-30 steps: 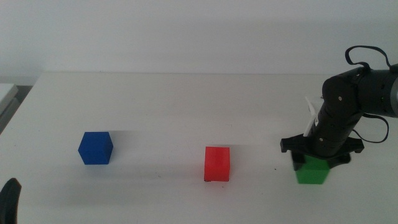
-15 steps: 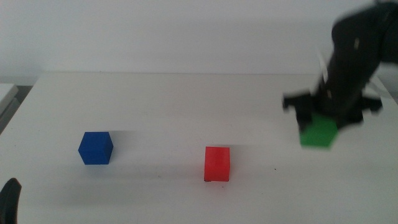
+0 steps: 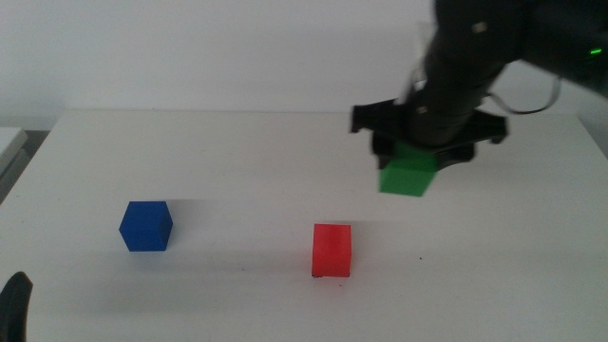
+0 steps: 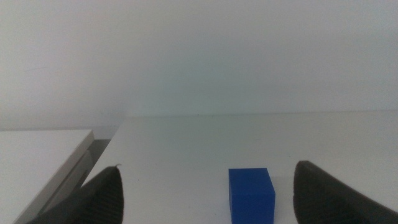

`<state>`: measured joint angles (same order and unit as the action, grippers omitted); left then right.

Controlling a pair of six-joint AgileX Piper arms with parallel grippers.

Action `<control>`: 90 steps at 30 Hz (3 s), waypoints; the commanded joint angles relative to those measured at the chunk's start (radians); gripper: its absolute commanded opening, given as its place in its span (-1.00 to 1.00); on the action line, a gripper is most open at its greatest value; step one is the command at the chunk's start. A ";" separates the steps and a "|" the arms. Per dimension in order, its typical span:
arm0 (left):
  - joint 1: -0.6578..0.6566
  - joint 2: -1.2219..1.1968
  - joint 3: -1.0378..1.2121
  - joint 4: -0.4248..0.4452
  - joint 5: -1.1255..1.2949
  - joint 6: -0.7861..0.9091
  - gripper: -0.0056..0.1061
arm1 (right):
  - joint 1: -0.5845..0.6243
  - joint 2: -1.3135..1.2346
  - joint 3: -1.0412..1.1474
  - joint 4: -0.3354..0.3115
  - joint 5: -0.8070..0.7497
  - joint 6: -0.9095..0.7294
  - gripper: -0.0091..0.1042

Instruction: Stack red cubes first, then green, then blue cubes in a specific spot.

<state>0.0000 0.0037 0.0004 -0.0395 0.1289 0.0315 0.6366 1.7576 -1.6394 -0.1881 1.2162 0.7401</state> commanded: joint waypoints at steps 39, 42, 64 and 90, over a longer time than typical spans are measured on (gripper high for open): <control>0.000 -0.004 0.000 -0.001 -0.012 -0.006 0.78 | 0.152 0.295 -0.155 0.006 0.005 0.091 -0.51; 0.000 -0.004 0.000 -0.001 -0.012 -0.006 0.78 | 0.152 0.296 -0.155 -0.008 0.005 0.105 -0.51; 0.000 -0.004 0.000 -0.001 -0.012 -0.006 0.78 | 0.142 0.334 -0.154 -0.011 0.005 0.153 -0.51; 0.000 -0.004 0.000 -0.001 -0.012 -0.005 0.78 | 0.162 0.239 -0.156 -0.045 0.005 0.045 0.80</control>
<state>0.0000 0.0037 0.0004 -0.0395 0.1289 0.0295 0.7882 2.0619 -1.7899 -0.2082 1.2144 0.8170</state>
